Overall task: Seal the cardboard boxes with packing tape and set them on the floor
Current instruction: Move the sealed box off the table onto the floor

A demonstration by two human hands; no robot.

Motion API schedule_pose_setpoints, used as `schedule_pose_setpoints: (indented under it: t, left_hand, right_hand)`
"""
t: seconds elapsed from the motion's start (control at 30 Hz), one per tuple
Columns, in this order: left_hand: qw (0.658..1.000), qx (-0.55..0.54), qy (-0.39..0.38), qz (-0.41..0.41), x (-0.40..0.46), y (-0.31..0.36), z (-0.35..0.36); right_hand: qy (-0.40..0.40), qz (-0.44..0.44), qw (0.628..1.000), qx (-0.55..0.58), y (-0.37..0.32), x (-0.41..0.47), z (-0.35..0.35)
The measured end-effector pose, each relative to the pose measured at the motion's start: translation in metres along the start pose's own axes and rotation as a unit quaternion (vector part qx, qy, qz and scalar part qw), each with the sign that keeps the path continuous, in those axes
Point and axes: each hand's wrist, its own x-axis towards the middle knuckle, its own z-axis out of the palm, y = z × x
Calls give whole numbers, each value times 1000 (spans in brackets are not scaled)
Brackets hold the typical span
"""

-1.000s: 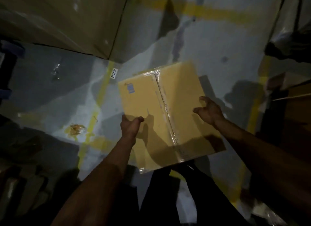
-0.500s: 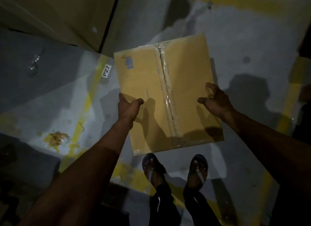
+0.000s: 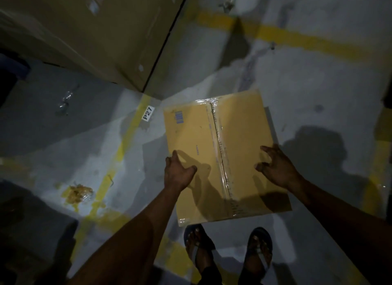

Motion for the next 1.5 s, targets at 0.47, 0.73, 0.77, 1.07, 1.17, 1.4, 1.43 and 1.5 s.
schedule_pose_setpoints:
  t: [0.47, 0.73, 0.77, 1.07, 1.17, 1.4, 1.43, 1.5]
  left_hand:
    - [990, -131, -55, 26, -231, 64, -104]
    - [975, -223, 0, -13, -430, 22, -135]
    - [972, -234, 7, -10, -451, 15, -137]
    - [956, -286, 62, 14, -559, -97, -155]
    - [937, -332, 102, 23, -580, -139, -171]
    - [899, -393, 187, 43, -643, -280, -216]
    - [891, -401, 206, 45, -651, -303, -224]
    - [880, -412, 236, 33, -670, -343, -241]
  right_hand:
    - [1, -14, 976, 215, -81, -217, -97]
    - [-48, -57, 972, 221, -118, -359, -118]
    - [-64, -63, 976, 200, -123, -375, -115]
    - [-160, -150, 976, 3, -155, -482, -67]
    - [-166, -197, 966, -22, -186, -514, -41]
    - [-174, -321, 925, -104, -260, -612, 69]
    - [-179, -337, 919, -103, -272, -627, 85]
    - [-184, -362, 910, -89, -294, -656, 116]
